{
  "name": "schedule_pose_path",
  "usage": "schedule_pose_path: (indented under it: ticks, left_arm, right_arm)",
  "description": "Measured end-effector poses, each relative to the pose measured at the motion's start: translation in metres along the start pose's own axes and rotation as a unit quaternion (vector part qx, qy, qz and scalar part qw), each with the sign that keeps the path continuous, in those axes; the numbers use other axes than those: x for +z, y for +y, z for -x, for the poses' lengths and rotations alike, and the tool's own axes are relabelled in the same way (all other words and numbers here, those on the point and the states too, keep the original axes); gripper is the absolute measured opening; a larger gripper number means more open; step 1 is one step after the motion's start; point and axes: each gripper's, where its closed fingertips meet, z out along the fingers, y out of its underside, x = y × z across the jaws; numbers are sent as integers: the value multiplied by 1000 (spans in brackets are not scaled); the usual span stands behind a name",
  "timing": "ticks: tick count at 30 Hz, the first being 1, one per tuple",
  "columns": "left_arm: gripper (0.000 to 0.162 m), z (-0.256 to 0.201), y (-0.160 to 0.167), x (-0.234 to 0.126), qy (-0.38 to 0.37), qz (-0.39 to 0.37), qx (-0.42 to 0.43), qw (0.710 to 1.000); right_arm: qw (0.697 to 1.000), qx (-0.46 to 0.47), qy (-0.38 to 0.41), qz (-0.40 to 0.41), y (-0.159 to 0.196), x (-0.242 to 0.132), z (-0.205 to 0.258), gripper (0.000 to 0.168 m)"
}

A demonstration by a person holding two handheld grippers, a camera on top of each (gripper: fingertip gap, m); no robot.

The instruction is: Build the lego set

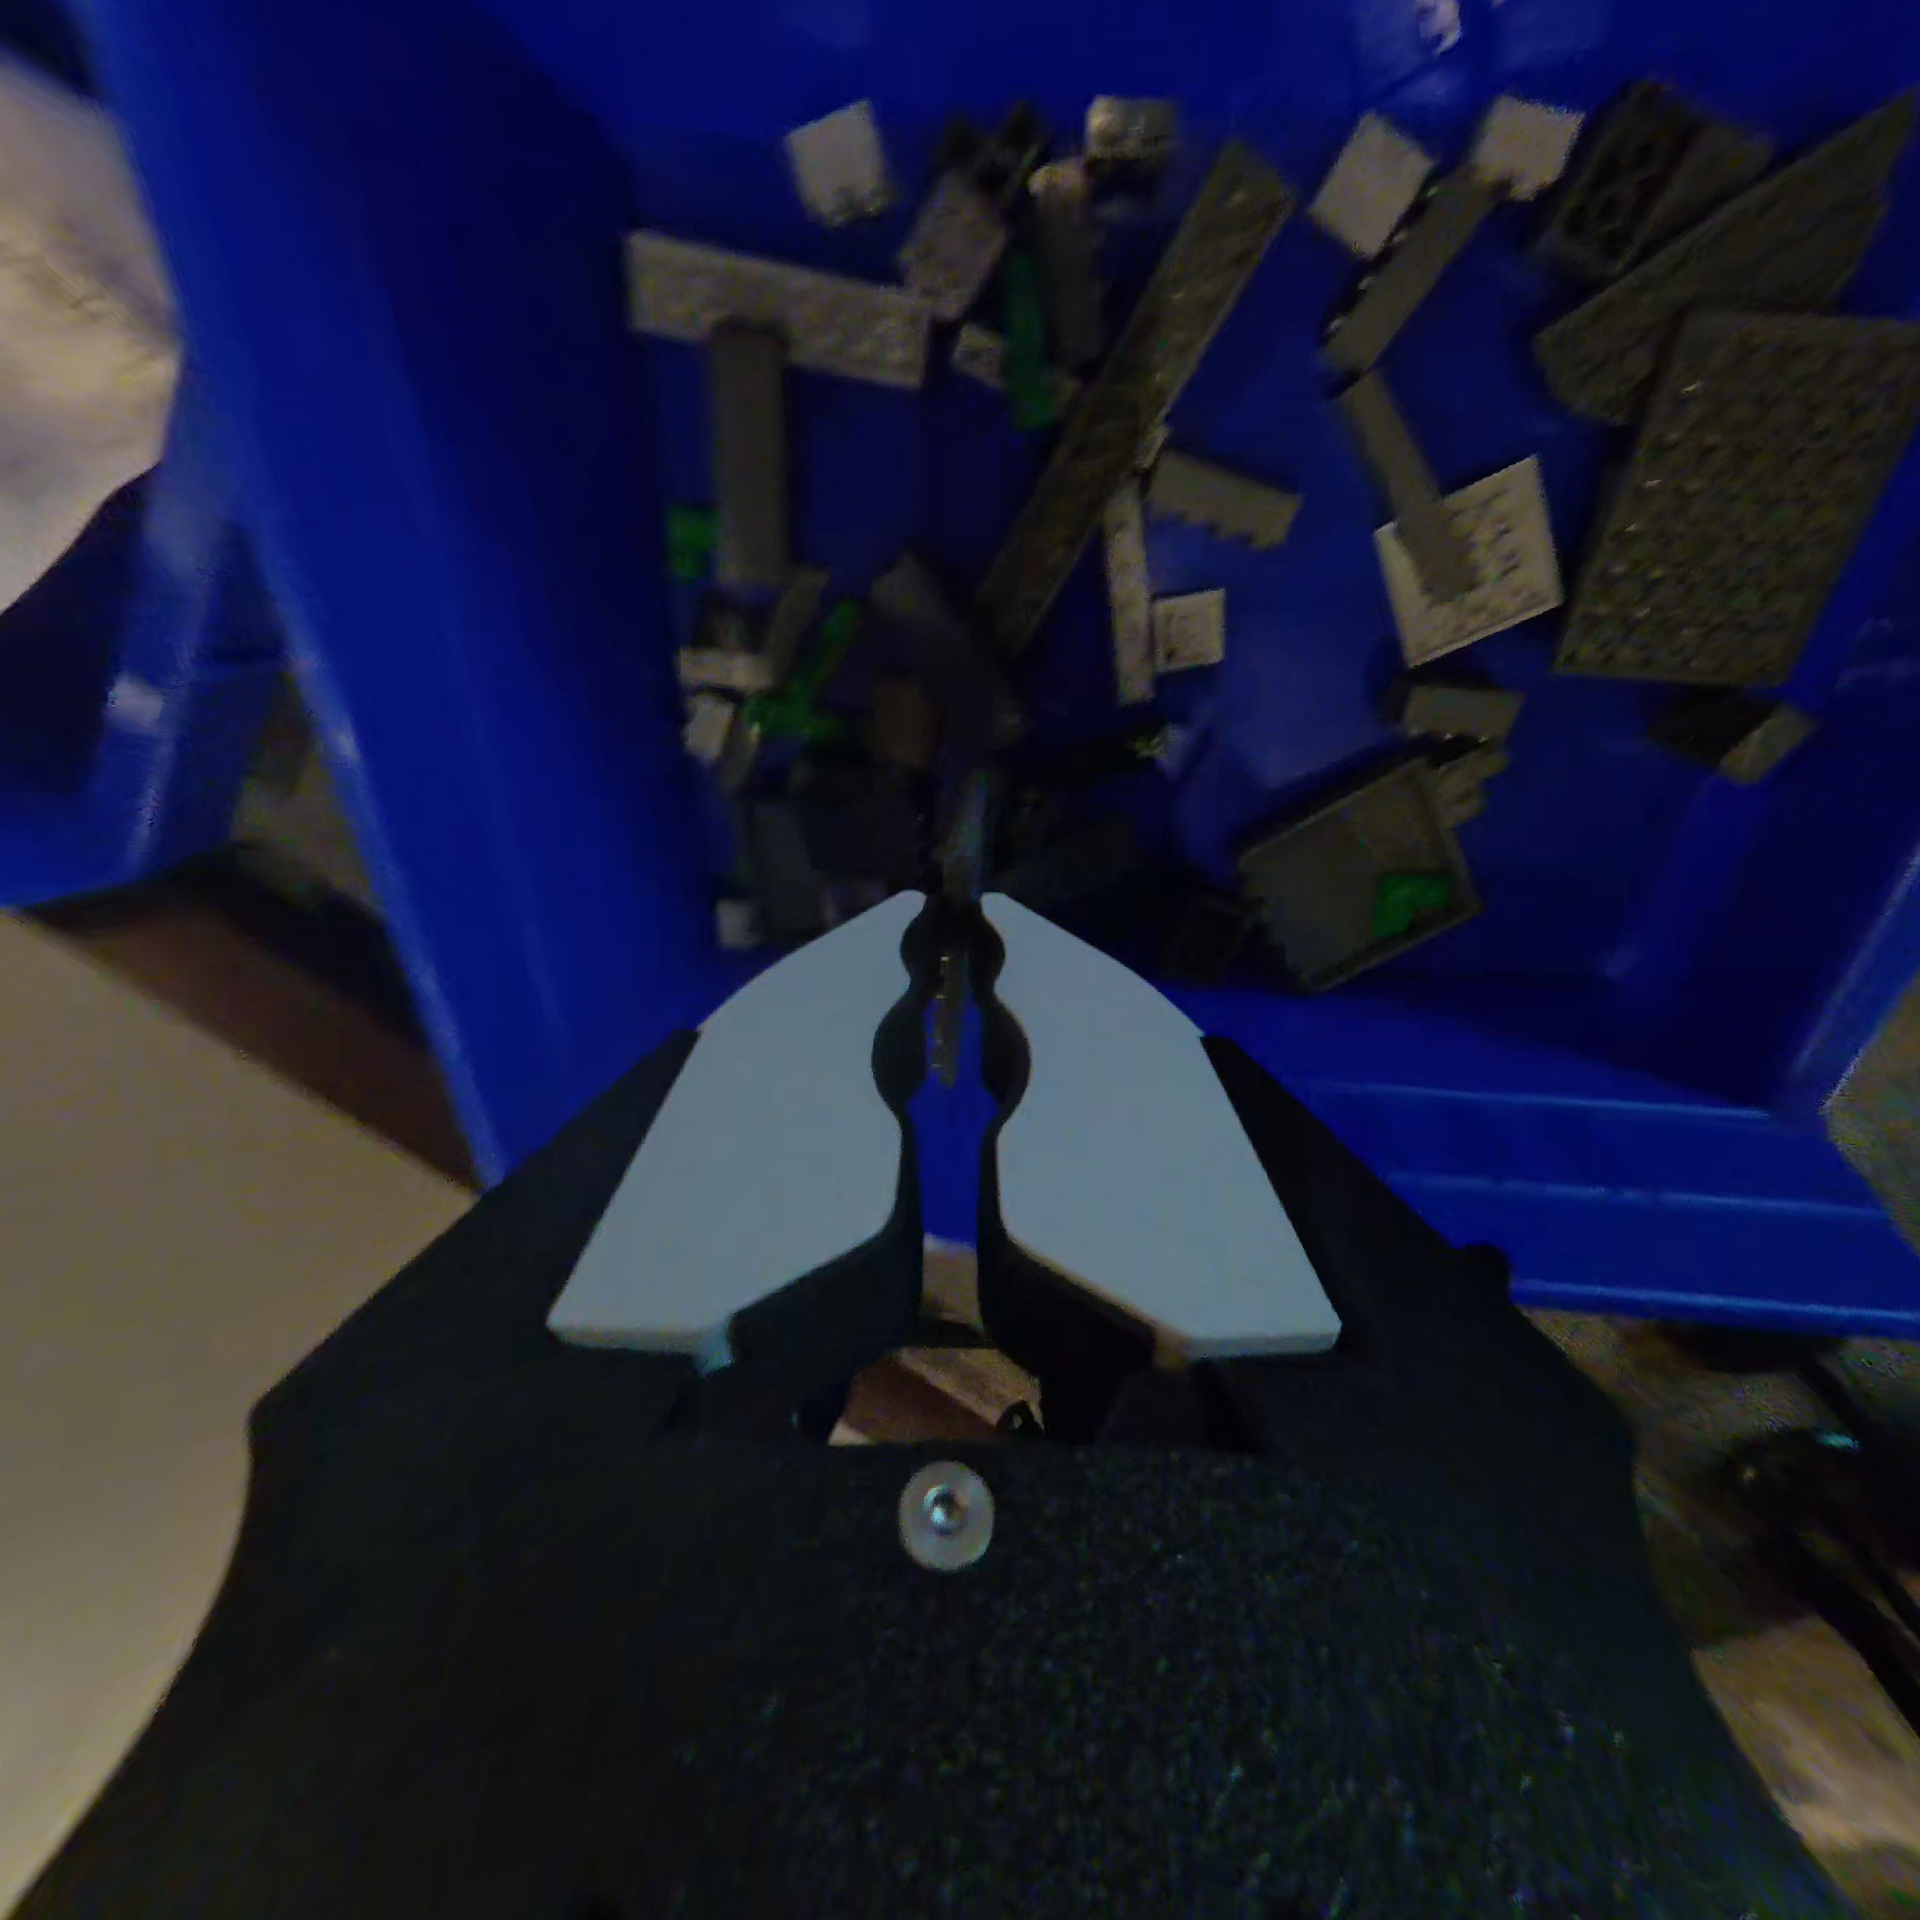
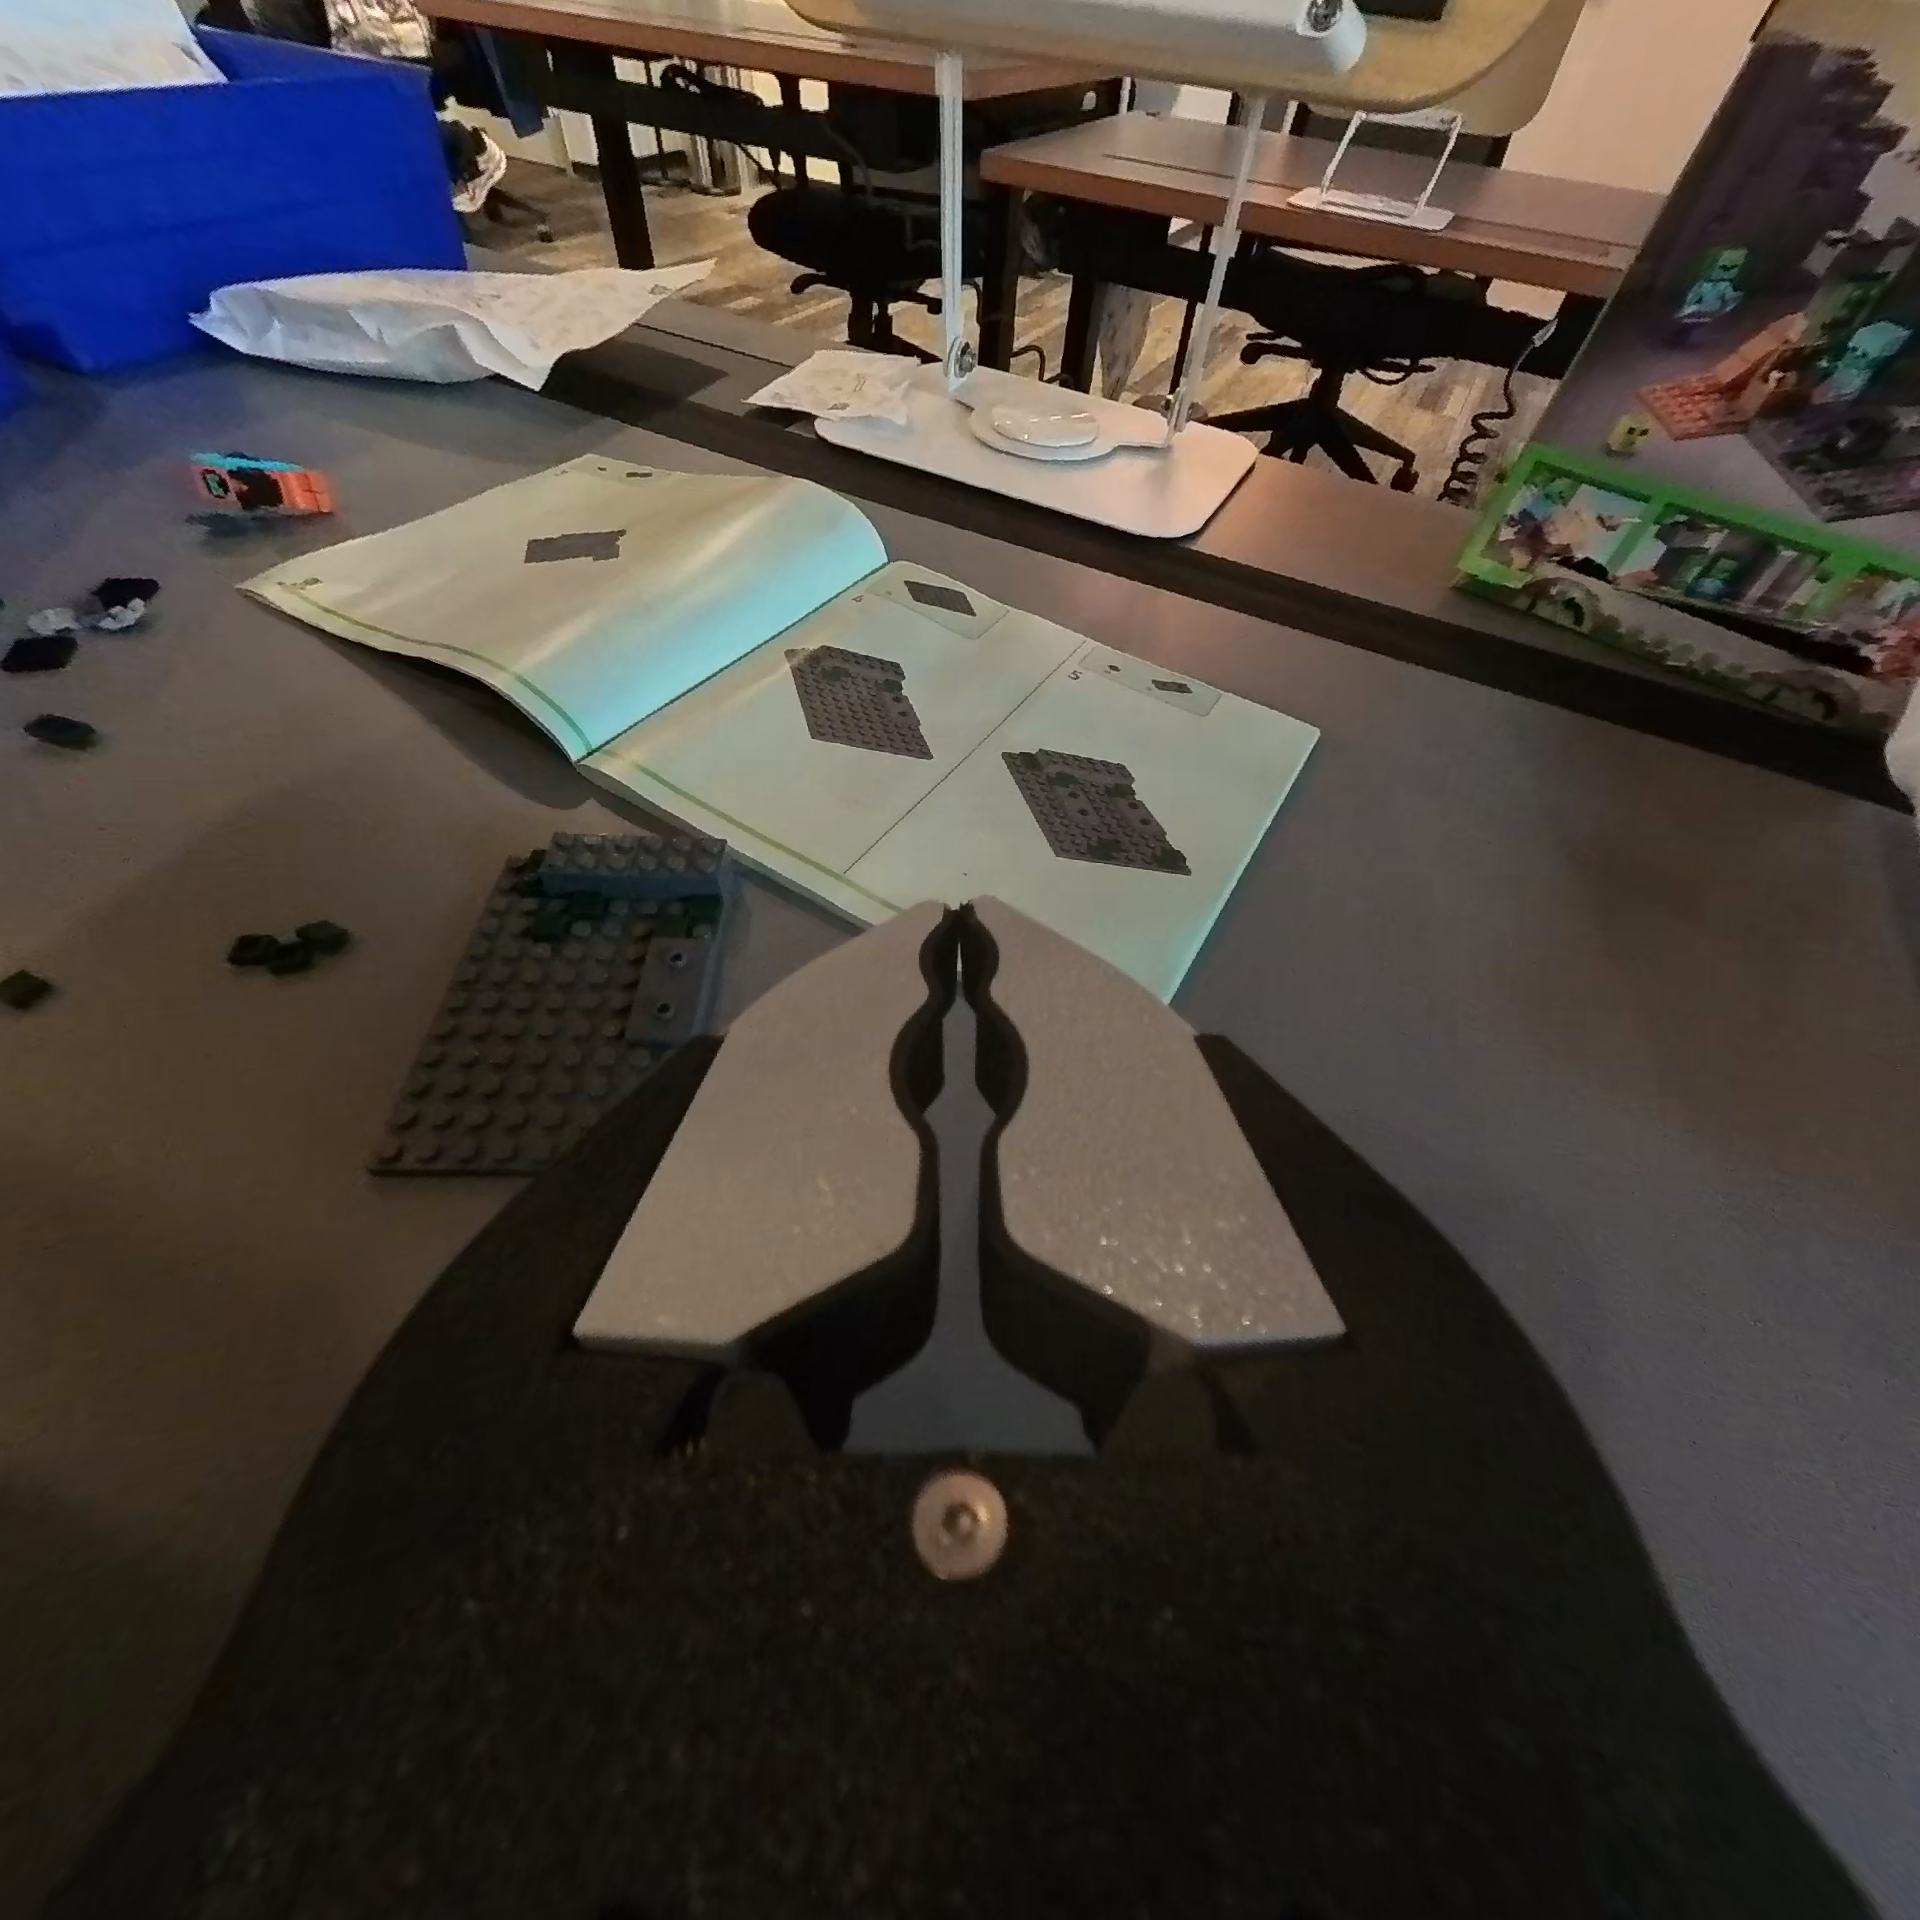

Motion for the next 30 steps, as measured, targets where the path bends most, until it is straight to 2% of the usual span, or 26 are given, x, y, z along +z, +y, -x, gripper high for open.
schedule_pose_path:
  ticks: [1, 9, 18, 20, 22, 23, 30]
  left_arm:
    - [5, 1, 3, -2, -7, 1, 0, 1000]
    - [5, 4, 12, -2, -76, 9, 15, 997]
    - [6, -24, 17, 14, -44, 30, 37, 998]
    - [18, -35, 20, 14, -17, 37, 40, 998]
    - [23, -40, 20, 10, -6, 32, 46, 998]
    - [27, -42, 20, 7, 2, 26, 44, 999]
    - [29, -44, -2, -10, 7, -48, 44, 998]
  right_arm:
    - [1000, 0, 0, 0, 0, 0, 0, 0]
    - [1000, -4, 1, 0, 0, 0, 1, 0]
    - [1000, -3, 2, 3, 1, 1, 0, 0]
    - [1000, -4, 2, 5, 1, 1, 0, 0]
    - [1000, -3, 3, 3, 1, 1, 0, 0]
    - [1000, -2, 3, 3, 1, 1, 0, 0]
    - [1000, -3, 3, 6, 2, 1, 0, 0]
